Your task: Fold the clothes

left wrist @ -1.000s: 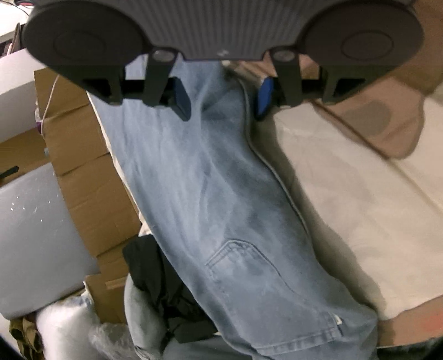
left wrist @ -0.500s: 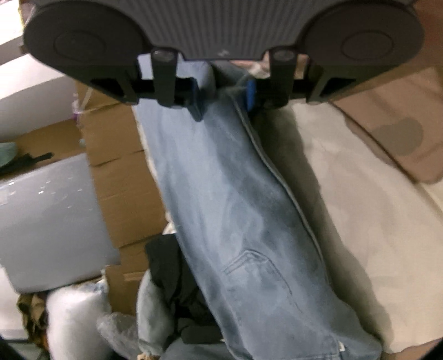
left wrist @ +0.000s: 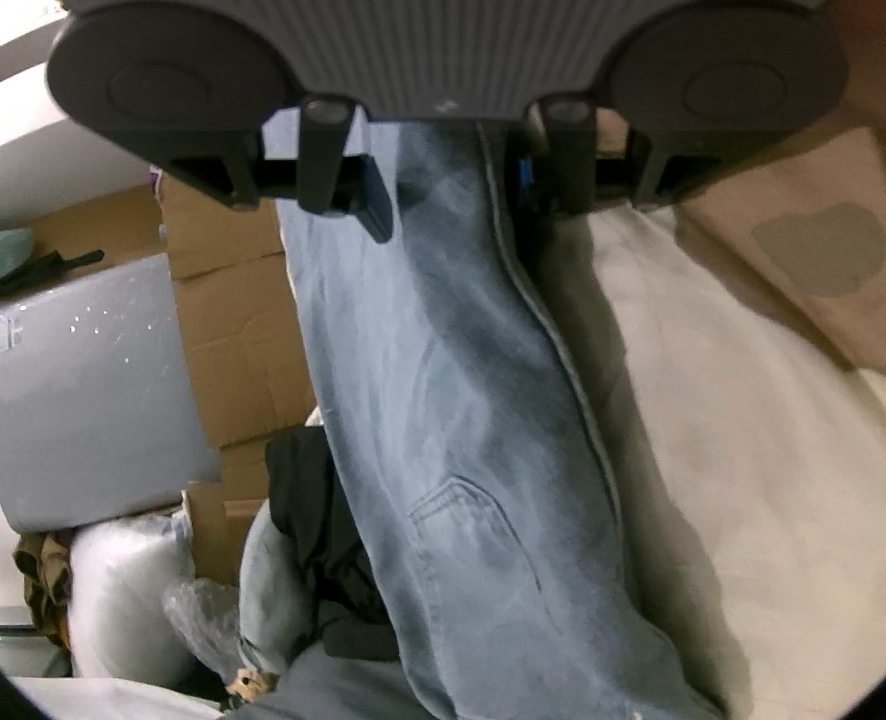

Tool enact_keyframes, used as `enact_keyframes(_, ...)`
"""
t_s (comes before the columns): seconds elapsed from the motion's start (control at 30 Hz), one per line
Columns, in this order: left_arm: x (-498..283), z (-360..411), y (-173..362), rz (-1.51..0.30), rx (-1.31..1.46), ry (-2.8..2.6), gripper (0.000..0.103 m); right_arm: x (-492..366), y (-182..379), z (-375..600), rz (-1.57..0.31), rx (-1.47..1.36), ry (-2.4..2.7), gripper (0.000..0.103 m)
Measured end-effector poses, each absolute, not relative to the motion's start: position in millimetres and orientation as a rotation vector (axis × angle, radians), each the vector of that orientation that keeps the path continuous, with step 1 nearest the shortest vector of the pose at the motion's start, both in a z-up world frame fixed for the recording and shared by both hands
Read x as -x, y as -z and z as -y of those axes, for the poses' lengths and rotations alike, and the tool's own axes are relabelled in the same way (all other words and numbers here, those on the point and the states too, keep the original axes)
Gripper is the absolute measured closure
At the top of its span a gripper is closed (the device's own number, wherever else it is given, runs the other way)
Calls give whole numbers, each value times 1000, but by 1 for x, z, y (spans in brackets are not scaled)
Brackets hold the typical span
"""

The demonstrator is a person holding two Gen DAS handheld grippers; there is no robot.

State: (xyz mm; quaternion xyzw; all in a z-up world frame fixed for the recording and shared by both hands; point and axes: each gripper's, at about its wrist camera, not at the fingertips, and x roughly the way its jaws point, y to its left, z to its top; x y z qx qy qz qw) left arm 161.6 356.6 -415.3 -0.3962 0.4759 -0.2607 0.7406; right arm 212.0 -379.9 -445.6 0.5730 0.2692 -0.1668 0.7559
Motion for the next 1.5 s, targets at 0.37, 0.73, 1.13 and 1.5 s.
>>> enact_keyframes(0.37,-155,-357,418,-1076,882,538,75,-212,446,391,-572,-1227,388,90)
enact_keyframes(0.73,-156,-353,379,-1112,761,520,83,-206,408,391,-574,-1138,364,97)
enact_keyframes(1.13,-138,-363,348,-1193,679,458,83,-152,375,388,-573,-1164,434,97)
enact_keyframes(1.5,-131,-372,309,-1269,525,463,83,-55,348,383,-605,-1187,490,97)
